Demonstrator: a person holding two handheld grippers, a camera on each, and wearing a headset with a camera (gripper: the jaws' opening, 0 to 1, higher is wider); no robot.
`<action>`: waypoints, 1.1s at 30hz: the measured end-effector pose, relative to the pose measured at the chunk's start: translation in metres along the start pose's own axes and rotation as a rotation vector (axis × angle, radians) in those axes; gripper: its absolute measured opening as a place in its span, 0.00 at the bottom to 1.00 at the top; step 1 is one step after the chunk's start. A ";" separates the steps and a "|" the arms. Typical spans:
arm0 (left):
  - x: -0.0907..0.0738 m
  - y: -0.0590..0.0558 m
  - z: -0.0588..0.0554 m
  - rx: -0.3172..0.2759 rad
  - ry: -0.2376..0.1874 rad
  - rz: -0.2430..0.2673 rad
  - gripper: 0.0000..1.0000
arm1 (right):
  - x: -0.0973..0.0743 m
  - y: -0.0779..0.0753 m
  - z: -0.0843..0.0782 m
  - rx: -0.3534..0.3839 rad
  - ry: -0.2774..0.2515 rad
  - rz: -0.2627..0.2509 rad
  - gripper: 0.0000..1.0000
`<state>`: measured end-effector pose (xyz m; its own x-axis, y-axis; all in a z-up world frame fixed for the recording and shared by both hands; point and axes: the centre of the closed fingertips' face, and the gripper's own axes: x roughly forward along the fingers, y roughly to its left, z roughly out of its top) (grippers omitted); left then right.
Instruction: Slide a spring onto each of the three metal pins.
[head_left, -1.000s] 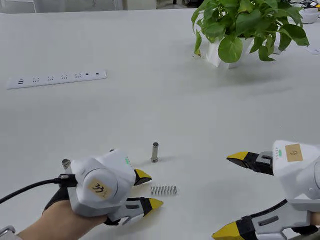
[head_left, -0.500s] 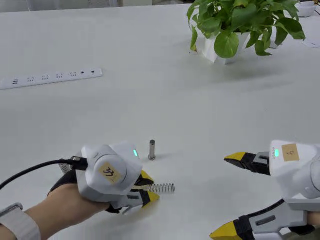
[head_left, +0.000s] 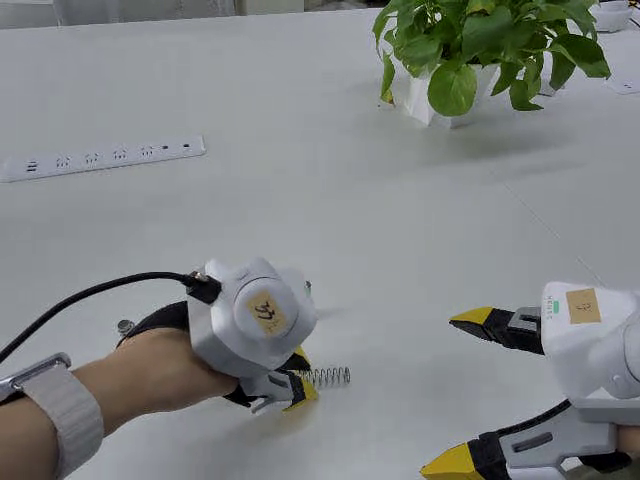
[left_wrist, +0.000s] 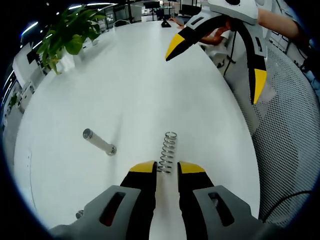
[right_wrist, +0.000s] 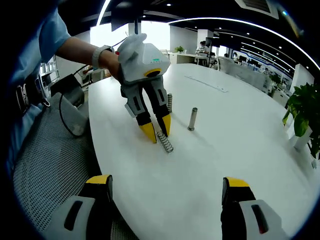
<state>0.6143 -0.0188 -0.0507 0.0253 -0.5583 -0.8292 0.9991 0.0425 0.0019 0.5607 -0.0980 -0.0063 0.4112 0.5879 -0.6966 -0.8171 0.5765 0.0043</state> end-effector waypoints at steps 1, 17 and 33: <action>0.000 0.001 0.000 0.002 0.010 0.001 0.13 | 0.000 0.000 0.000 0.000 -0.001 0.000 0.90; -0.002 0.003 -0.003 -0.032 0.016 0.026 0.07 | 0.001 0.004 0.002 0.002 -0.009 0.011 0.89; -0.007 -0.007 -0.007 -0.129 -0.154 0.082 0.06 | 0.005 0.008 0.014 0.027 -0.043 0.029 0.86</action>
<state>0.6073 -0.0093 -0.0483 0.1212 -0.6682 -0.7340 0.9811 0.1932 -0.0139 0.5622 -0.0825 0.0001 0.4048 0.6281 -0.6645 -0.8180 0.5736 0.0439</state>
